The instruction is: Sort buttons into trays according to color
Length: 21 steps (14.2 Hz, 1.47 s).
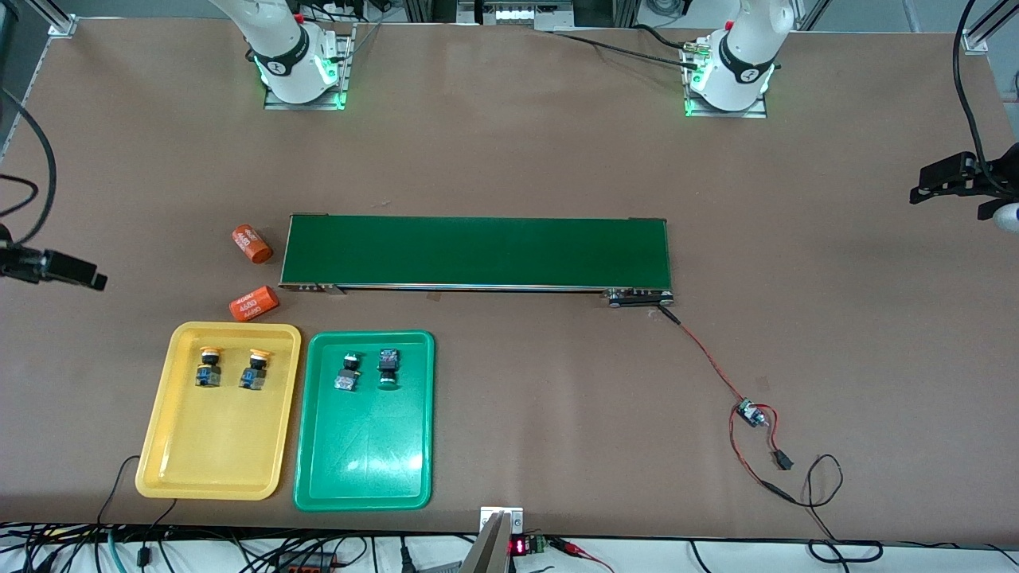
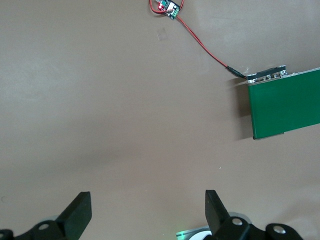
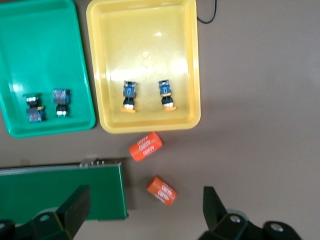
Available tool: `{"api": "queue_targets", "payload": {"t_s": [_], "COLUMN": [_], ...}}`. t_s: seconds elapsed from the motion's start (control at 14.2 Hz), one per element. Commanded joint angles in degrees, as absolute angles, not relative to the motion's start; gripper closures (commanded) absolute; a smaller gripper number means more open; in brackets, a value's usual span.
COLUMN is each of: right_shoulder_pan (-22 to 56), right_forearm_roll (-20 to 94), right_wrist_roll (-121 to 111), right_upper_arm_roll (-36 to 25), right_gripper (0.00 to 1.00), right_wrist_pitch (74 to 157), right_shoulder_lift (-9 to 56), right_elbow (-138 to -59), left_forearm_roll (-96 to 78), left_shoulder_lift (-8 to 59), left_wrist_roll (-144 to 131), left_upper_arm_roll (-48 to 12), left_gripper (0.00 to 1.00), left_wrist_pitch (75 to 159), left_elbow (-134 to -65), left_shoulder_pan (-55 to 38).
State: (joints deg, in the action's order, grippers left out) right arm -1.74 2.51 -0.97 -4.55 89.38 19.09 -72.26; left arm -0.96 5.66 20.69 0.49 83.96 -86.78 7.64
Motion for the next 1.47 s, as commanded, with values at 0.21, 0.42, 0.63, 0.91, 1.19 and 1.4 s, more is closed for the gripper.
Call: {"api": "queue_targets", "payload": {"t_s": [0.21,0.42,0.63,0.91,1.19,1.4], "right_shoulder_pan": [-3.78,-3.52,-3.08,-2.64,-2.81,-2.81], "right_forearm_roll": [0.18,-0.26,-0.88,-1.05,-0.88,-0.79], "right_wrist_roll": [-1.58,-2.9,-2.81,-2.29,-1.93,-2.02], "right_upper_arm_roll": [-0.88,-0.44,-0.17,-0.09,-0.09,-0.09], "right_gripper": [0.0,0.0,0.0,0.0,0.0,0.0], "right_wrist_pitch": [90.35,95.6,97.56,97.21,95.63,95.19], "right_shoulder_lift": [7.4,-0.23,-4.66,-4.66,-4.48,-4.4], "right_elbow": [-85.76,-95.15,-100.2,-99.67,-98.44,-98.17], "left_forearm_roll": [-0.18,-0.09,-0.09,-0.09,-0.18,-0.18], "left_shoulder_lift": [5.27,5.45,5.36,5.19,5.27,5.27], "left_wrist_roll": [20.92,20.83,20.3,20.21,20.13,20.13], "left_upper_arm_roll": [-0.52,-0.79,-0.79,-0.7,-0.62,-0.7], "left_gripper": [0.0,0.0,0.0,0.0,0.0,0.0], "left_wrist_pitch": [84.29,83.85,84.11,84.2,84.37,84.38], "left_elbow": [-86.57,-86.92,-87.01,-86.84,-86.57,-86.57], "left_shoulder_pan": [7.47,6.86,6.85,7.03,7.21,7.21]}}
